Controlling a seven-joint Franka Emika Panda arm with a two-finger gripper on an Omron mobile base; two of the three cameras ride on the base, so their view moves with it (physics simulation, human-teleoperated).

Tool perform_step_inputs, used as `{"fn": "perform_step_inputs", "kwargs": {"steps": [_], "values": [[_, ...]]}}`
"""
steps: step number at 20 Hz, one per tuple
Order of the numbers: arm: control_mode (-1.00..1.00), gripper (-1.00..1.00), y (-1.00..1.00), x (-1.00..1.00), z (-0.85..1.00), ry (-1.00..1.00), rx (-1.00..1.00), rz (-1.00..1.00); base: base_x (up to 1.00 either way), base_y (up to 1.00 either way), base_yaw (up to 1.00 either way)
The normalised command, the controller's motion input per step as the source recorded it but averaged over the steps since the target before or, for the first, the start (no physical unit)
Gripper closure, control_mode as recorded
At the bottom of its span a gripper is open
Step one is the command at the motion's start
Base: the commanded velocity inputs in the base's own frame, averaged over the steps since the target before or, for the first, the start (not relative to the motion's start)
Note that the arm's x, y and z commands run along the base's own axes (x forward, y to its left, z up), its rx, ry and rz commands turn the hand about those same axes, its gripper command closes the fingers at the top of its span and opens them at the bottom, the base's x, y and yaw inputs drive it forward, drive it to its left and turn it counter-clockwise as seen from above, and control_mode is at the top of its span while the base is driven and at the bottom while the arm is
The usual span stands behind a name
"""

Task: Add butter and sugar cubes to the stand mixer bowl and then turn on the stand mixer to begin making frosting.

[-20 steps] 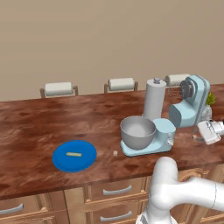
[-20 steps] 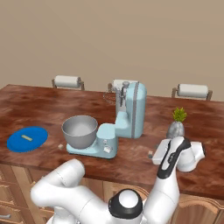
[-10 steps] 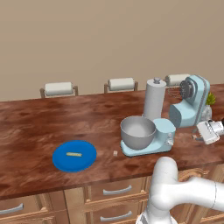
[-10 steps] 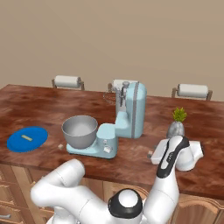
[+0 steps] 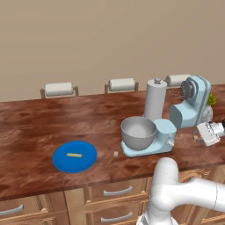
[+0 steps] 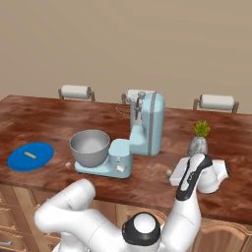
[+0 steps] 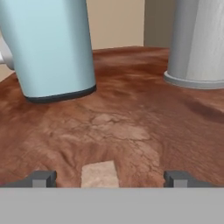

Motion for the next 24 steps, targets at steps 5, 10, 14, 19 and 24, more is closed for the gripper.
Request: {"fn": "perform_step_inputs", "kwargs": {"steps": [5, 10, 14, 19, 24], "values": [[-1.0, -1.0, 0.0, 0.0, -0.28, 0.0, -0.01, 0.0, 0.0, 0.0, 0.0], [-1.0, 1.0, 0.13, 0.0, -0.4, 0.0, -0.05, 0.0, 0.0, 0.0, 0.0], [-1.0, 1.0, 0.14, -0.06, -0.3, 0.0, -0.11, 0.0, 0.0, 0.0, 0.0], [-1.0, 1.0, 0.05, -0.28, -0.11, -0.04, -0.14, -0.06, 0.0, 0.0, 0.0], [-1.0, 1.0, 0.0, -0.38, 0.02, -0.03, -0.11, -0.1, 0.0, 0.0, 0.0]]}}
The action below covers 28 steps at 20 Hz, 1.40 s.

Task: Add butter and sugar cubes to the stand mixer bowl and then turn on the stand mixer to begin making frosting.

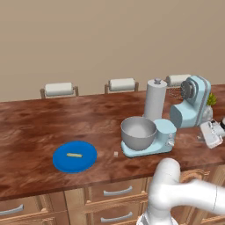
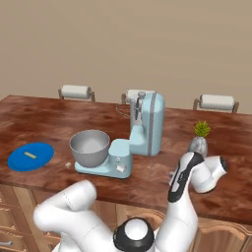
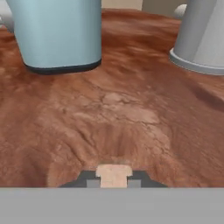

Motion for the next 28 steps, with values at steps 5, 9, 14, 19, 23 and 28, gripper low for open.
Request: {"fn": "perform_step_inputs", "kwargs": {"steps": [5, 9, 14, 19, 23, 28], "values": [[-1.0, 1.0, 0.0, -0.4, 0.62, -0.1, -0.02, -0.09, 0.0, 0.0, 0.0], [-1.0, 1.0, 0.0, -0.48, 0.96, -0.12, 0.0, -0.09, 0.0, 0.0, 0.0], [-1.0, 1.0, 0.05, -0.57, 0.92, -0.03, -0.01, -0.11, 0.0, 0.0, 0.0], [-1.0, 1.0, 0.33, -0.75, 0.93, 0.0, -0.08, -0.15, 0.0, 0.0, 0.0], [-1.0, 1.0, 0.64, -0.76, 0.82, 0.0, -0.13, -0.18, 0.0, 0.0, 0.0], [-1.0, 1.0, 0.96, -0.62, 0.63, 0.03, -0.19, -0.21, 0.0, 0.0, 0.0]]}}
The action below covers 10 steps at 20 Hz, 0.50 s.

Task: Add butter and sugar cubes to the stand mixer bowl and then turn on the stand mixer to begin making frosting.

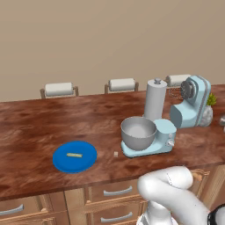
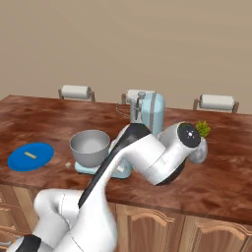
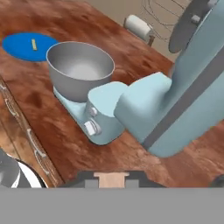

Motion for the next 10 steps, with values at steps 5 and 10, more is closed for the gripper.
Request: {"fn": "perform_step_inputs", "kwargs": {"steps": [5, 10], "values": [[-1.0, 1.0, 1.0, -0.41, 0.48, 0.07, -0.2, -0.24, 0.0, 0.0, 0.0], [-1.0, 1.0, 0.98, -0.13, 0.32, 0.13, -0.16, -0.25, 0.0, 0.0, 0.0]]}}
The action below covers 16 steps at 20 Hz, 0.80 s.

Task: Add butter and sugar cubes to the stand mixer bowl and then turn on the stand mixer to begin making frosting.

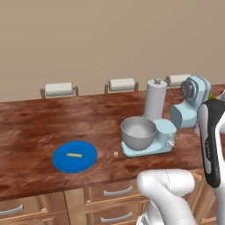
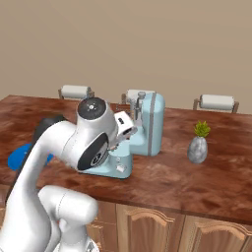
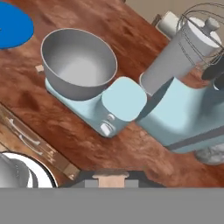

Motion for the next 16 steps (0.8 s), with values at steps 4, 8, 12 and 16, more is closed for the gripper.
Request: {"fn": "perform_step_inputs", "kwargs": {"steps": [4, 8, 12, 16], "values": [[-1.0, 1.0, 0.83, 0.0, 0.2, 0.17, -0.11, -0.25, 0.0, 0.0, 0.0], [-1.0, 1.0, 0.7, 0.02, 0.07, 0.14, -0.04, -0.25, 0.0, 0.0, 0.0], [-1.0, 1.0, 0.52, 0.22, 0.0, 0.17, 0.0, -0.23, 0.0, 0.0, 0.0], [-1.0, 1.0, 0.34, 0.31, 0.0, 0.18, 0.0, -0.2, 0.0, 0.0, 0.0]]}}
